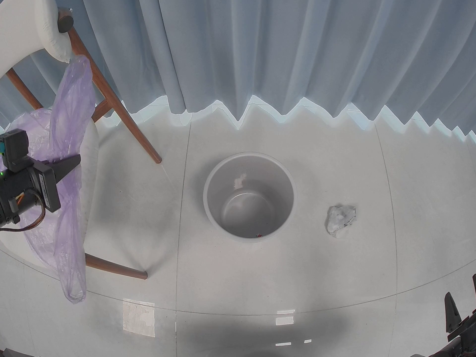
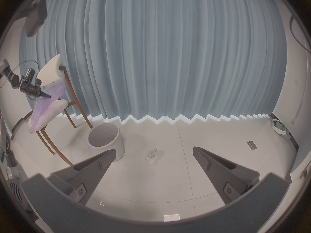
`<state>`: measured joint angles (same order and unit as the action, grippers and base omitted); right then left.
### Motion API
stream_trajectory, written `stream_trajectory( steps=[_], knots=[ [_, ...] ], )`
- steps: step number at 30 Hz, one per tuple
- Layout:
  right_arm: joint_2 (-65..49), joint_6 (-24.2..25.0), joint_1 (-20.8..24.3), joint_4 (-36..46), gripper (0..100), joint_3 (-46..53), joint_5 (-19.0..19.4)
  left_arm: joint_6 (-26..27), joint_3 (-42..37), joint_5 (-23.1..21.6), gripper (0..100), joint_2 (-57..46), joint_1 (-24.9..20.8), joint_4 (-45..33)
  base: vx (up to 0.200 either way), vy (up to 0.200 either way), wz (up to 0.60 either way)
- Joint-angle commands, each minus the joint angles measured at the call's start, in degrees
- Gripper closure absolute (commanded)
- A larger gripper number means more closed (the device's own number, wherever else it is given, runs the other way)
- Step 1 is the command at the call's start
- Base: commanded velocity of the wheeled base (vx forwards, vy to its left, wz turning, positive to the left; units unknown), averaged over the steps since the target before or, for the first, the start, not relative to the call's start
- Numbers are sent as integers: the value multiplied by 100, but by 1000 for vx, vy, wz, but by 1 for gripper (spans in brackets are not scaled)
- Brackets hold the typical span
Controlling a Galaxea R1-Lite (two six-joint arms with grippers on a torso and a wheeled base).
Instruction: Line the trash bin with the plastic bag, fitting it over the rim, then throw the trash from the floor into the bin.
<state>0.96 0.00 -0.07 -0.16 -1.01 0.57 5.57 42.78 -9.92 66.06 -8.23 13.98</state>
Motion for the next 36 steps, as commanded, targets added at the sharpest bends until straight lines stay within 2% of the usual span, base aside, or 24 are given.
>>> stream_trajectory(
  steps=[1, 2, 6, 7, 10, 11, 12, 15, 17, 23, 26, 31, 36],
  knots=[
    [-96, 0, -1, -2, 0, 101, 4, -469, 231, -71, 100, -225, -583, 113, 0, 0, 0],
    [-96, 0, -1, -2, 0, 101, 4, -882, 275, -54, 100, -234, -996, 210, 0, 0, 0],
    [-96, 0, -1, -2, 0, 101, -5, -1990, 424, -27, 100, -234, -1708, 237, 0, 0, 0],
    [-96, 0, -1, -2, 0, 101, -5, -2025, 433, -36, 100, -234, -1726, 245, 0, 0, 0],
    [-96, 0, -1, -2, 0, 101, 4, -2877, 433, -45, 100, -225, -2016, 553, 0, 0, 0],
    [-96, 0, -1, -2, 0, 101, 4, -2877, 433, -45, 100, -225, -2016, 553, 0, 0, 0],
    [-96, 0, -1, -2, 0, 101, -5, -3563, 424, -115, 100, -225, -2139, 1001, 0, 0, 0],
    [-96, 0, -1, -2, 0, 101, -5, -4213, 521, -168, 100, -129, -2209, 1528, 0, 0, 0],
    [-96, 0, -1, -2, 0, 101, 4, -4310, 530, -212, 100, -41, -2218, 1643, 0, 0, 0],
    [-96, 0, -1, -2, 0, 101, 4, -4345, 548, -1073, 100, 865, -2332, 2249, 0, 0, 0],
    [-96, 0, -1, -2, 0, 101, -5, -4354, 574, -1302, 100, 1155, -2429, 2671, 0, 0, 0],
    [-96, 0, -1, -2, 0, 101, 4, -4372, 829, -1346, 100, 1533, -2675, 3111, 0, 0, 0],
    [-96, 0, -1, -2, 0, 101, 4, -4372, 671, -1354, 100, 1497, -2965, 3181, 0, 0, 0]
  ],
)
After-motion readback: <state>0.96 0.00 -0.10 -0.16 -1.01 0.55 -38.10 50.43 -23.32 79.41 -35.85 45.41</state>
